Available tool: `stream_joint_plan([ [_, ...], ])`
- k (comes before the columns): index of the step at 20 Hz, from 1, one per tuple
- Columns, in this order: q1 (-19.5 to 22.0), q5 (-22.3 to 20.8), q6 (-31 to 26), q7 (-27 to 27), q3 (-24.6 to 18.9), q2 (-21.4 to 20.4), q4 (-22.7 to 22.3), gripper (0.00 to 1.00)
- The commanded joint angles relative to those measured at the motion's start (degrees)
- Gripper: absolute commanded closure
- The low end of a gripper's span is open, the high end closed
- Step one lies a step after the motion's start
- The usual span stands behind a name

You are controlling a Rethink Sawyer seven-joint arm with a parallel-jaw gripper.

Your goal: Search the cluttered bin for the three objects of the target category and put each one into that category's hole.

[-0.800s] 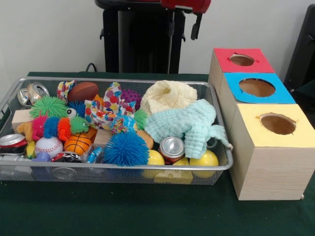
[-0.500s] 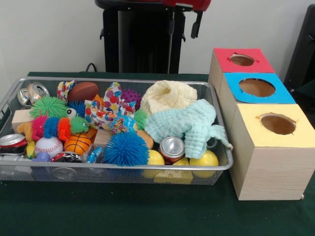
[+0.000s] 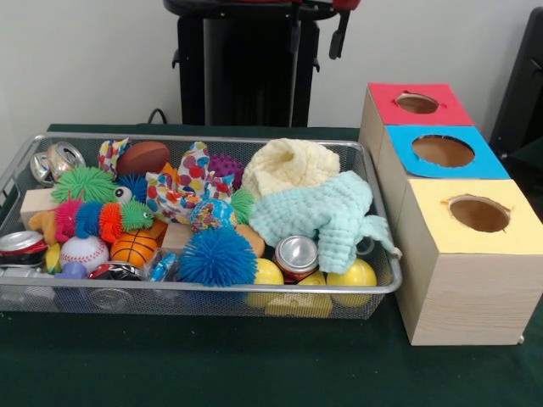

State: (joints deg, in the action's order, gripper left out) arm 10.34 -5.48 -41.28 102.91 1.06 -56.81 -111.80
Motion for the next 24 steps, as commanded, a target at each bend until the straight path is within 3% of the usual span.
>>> stream_joint_plan([
  [1,0.91,-2.3,3.95,4.24,-0.79,0.38,-2.14,0.0],
  [10,3.23,-2.77,4.21,1.97,-2.05,3.5,0.45,0.0],
  [24,9.03,-5.1,0.92,-4.37,-5.37,8.89,8.7,0.0],
])
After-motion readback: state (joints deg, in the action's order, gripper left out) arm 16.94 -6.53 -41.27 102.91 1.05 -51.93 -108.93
